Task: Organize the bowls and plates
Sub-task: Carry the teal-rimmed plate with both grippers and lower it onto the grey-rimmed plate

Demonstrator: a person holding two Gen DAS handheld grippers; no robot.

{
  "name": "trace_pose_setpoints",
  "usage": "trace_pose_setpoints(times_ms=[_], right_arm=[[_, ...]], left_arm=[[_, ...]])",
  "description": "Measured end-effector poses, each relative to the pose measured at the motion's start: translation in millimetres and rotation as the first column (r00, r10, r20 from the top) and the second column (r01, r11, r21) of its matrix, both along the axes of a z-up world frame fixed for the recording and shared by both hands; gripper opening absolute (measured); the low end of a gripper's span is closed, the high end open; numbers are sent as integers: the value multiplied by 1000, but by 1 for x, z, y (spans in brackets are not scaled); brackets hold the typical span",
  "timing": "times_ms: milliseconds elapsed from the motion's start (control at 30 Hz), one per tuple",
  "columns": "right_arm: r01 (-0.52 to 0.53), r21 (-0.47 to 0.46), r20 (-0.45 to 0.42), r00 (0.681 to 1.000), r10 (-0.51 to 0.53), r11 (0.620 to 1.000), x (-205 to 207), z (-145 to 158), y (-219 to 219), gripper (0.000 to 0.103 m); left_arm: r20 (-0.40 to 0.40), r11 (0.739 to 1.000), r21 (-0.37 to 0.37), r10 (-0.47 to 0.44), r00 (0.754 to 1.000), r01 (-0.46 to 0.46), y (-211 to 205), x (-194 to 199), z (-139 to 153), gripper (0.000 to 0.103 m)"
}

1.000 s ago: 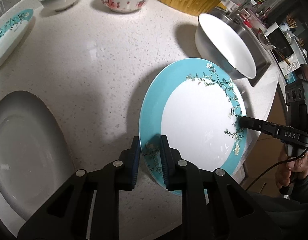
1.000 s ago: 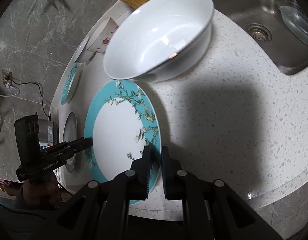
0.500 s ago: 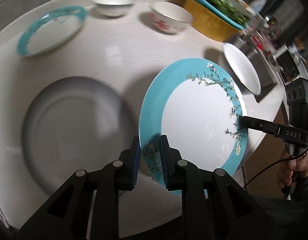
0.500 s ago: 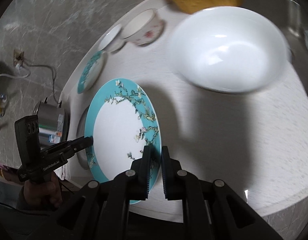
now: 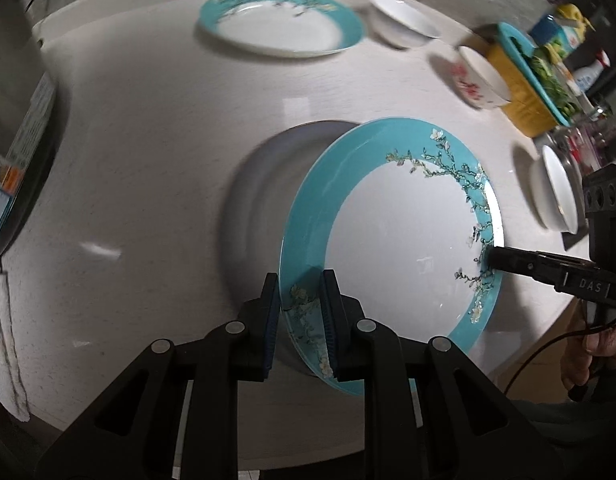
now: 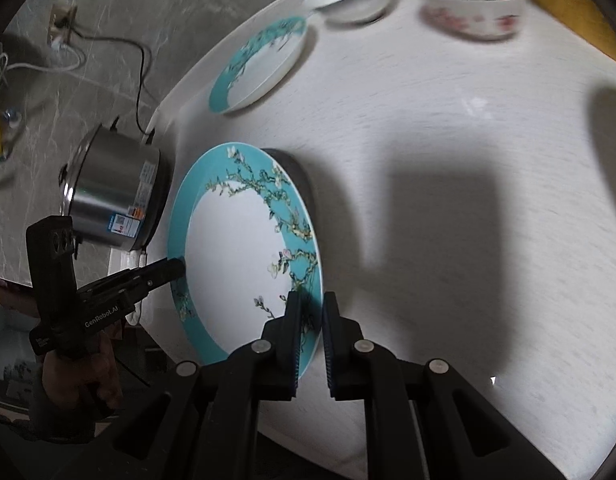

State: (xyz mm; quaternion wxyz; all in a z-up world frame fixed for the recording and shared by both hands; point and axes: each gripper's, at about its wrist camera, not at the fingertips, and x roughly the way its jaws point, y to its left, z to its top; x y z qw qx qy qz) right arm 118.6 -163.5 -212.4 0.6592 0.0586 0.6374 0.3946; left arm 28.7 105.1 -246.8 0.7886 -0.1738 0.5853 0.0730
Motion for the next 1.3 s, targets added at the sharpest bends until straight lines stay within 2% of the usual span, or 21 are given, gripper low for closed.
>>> trace_pose_setpoints(times_ms=[233,633,1000,1300], right_arm=[[-1,-32,-10,1000,1,1000,5,-16,28,13],[31,-65,27,999,-29,997,11,-15,37,13],[22,-153,136,991,-1,988,-6,-7,50,17],[22,-252,277,960,50,967,-24,-2,65,21]], left_arm=[[-6,1000,3,4,1000,-4,29,-5,-18,18],[-12,997,37,-72,997,73,23,22,-21,19],[-18,991,90,-100,995,102,12,17,-20,20],[9,996,39,-86,996,86,30,11,-18,20]])
